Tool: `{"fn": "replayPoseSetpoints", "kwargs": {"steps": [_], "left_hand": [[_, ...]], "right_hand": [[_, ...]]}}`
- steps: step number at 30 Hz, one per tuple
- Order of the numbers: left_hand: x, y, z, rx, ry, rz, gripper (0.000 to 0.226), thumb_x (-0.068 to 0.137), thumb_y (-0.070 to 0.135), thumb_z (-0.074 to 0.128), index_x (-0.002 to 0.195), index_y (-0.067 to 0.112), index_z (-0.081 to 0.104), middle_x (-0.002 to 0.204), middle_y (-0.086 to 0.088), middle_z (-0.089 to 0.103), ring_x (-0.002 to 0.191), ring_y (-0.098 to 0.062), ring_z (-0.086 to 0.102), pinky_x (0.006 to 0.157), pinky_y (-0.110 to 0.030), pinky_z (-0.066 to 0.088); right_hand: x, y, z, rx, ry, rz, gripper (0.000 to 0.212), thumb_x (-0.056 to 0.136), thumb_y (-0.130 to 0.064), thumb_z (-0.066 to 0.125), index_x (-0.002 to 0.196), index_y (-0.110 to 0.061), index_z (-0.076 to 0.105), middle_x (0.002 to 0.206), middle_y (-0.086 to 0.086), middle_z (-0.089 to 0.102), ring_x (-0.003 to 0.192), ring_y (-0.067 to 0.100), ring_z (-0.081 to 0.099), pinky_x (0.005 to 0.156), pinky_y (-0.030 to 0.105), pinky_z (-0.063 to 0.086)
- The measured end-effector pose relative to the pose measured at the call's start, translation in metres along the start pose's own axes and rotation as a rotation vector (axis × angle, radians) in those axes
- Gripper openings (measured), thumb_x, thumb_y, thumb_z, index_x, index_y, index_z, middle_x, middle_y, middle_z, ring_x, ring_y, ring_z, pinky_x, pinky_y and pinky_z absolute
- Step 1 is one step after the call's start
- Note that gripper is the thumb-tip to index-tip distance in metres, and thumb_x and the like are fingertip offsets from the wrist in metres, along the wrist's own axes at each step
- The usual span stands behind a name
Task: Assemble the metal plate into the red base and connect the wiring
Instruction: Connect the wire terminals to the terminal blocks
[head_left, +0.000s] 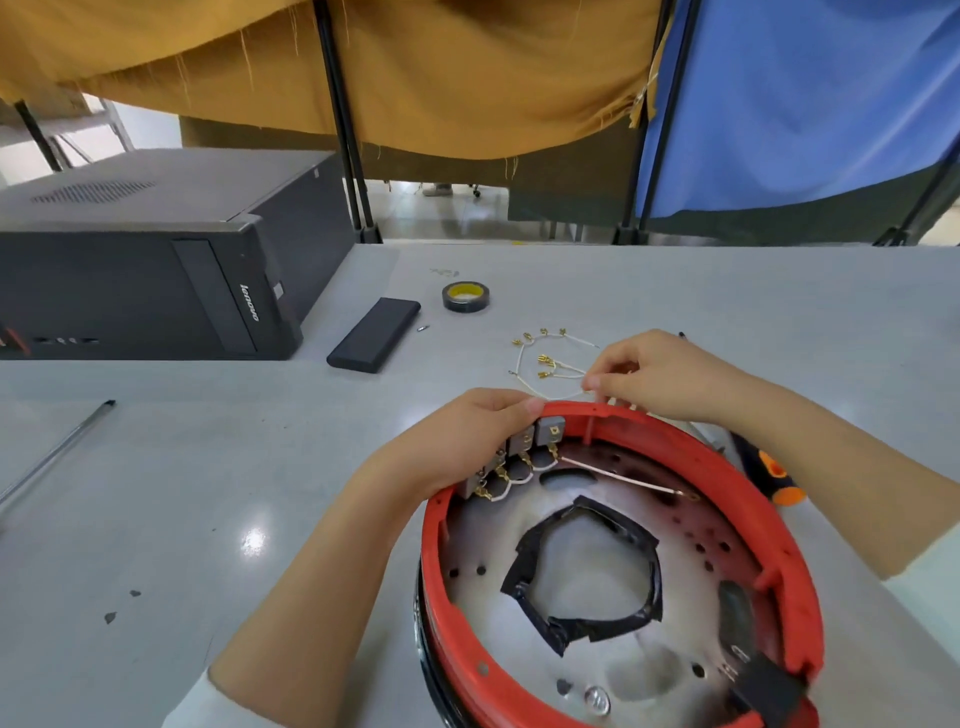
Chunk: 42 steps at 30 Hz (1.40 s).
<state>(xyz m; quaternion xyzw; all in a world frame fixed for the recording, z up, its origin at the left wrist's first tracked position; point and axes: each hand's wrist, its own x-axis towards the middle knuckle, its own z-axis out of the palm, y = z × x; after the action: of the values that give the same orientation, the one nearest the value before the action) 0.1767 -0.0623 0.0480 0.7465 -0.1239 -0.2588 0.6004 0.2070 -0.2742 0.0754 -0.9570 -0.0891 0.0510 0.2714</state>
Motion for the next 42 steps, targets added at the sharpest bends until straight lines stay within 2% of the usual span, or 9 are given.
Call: {"fn": "replayPoseSetpoints", "kwargs": {"steps": [2,6,13,19,21,23,28,35,42], "left_hand": [[0.001,-0.001,0.000,0.022,0.011,0.007,0.030,0.103,0.032,0.044,0.100,0.018,0.070,0.076,-0.004,0.067,0.057,-0.014,0.053,0.046,-0.021,0.041],[0.001,-0.001,0.000,0.023,-0.001,0.012,0.032,0.104,0.032,0.043,0.108,0.010,0.067,0.076,-0.004,0.066,0.056,-0.013,0.052,0.046,-0.021,0.040],[0.000,-0.001,0.000,0.033,-0.004,0.020,0.032,0.104,0.030,0.042,0.110,0.011,0.067,0.076,-0.004,0.063,0.057,-0.014,0.050,0.047,-0.022,0.039],[-0.001,0.000,0.000,0.022,-0.011,0.006,0.033,0.104,0.029,0.042,0.109,0.007,0.065,0.078,-0.006,0.064,0.056,-0.014,0.050,0.046,-0.022,0.039],[-0.002,0.000,0.000,0.029,-0.009,0.007,0.033,0.104,0.029,0.041,0.110,0.007,0.066,0.078,-0.007,0.064,0.057,-0.015,0.049,0.047,-0.023,0.039],[-0.002,0.001,0.000,0.026,-0.009,0.007,0.033,0.104,0.029,0.041,0.111,0.008,0.066,0.078,-0.006,0.065,0.057,-0.014,0.049,0.047,-0.023,0.039],[-0.002,0.000,0.000,0.024,-0.003,0.010,0.031,0.104,0.030,0.042,0.109,0.013,0.068,0.076,-0.004,0.066,0.056,-0.013,0.051,0.046,-0.021,0.040],[-0.002,0.000,0.000,0.049,0.004,0.025,0.031,0.104,0.030,0.042,0.108,0.015,0.068,0.078,-0.004,0.067,0.056,-0.013,0.052,0.046,-0.021,0.041],[-0.001,0.000,0.003,0.066,0.054,0.000,0.028,0.103,0.033,0.045,0.116,0.018,0.065,0.084,-0.003,0.069,0.060,-0.015,0.055,0.047,-0.022,0.043]], "right_hand": [[0.018,0.003,0.004,-0.113,-0.020,-0.015,0.015,0.090,-0.018,0.062,0.102,-0.019,0.071,0.094,-0.007,0.068,0.075,0.003,0.058,0.059,0.009,0.039],[0.048,0.009,0.013,-0.344,-0.092,-0.037,0.028,0.090,-0.019,0.060,0.118,-0.017,0.064,0.116,0.000,0.059,0.097,0.011,0.052,0.077,0.018,0.034],[0.056,0.015,0.015,-0.372,-0.201,-0.013,0.012,0.085,-0.023,0.064,0.074,-0.028,0.065,0.079,-0.012,0.066,0.078,0.013,0.061,0.067,0.026,0.049],[0.063,0.019,0.016,-0.317,0.081,0.023,0.021,0.089,-0.018,0.057,0.108,-0.022,0.066,0.106,-0.004,0.064,0.072,0.008,0.054,0.070,0.027,0.041],[0.066,0.018,0.020,-0.423,0.103,0.051,0.027,0.089,-0.022,0.056,0.114,-0.024,0.063,0.111,-0.004,0.064,0.086,0.014,0.059,0.072,0.029,0.043],[0.067,0.017,0.023,-0.535,0.085,0.058,0.024,0.087,-0.023,0.056,0.108,-0.028,0.066,0.110,-0.005,0.065,0.100,0.021,0.060,0.074,0.031,0.045],[0.065,0.014,0.024,-0.598,0.083,0.057,0.022,0.081,-0.015,0.055,0.089,-0.029,0.070,0.096,-0.007,0.068,0.091,0.022,0.061,0.066,0.029,0.042],[0.058,0.013,0.012,-0.249,0.122,0.077,0.011,0.088,-0.023,0.055,0.086,-0.030,0.063,0.094,-0.014,0.061,0.076,0.009,0.057,0.073,0.031,0.048],[0.049,0.009,0.005,0.000,0.131,0.003,0.013,0.094,-0.016,0.055,0.084,-0.024,0.059,0.086,-0.003,0.063,0.052,0.005,0.054,0.040,0.009,0.036]]}}
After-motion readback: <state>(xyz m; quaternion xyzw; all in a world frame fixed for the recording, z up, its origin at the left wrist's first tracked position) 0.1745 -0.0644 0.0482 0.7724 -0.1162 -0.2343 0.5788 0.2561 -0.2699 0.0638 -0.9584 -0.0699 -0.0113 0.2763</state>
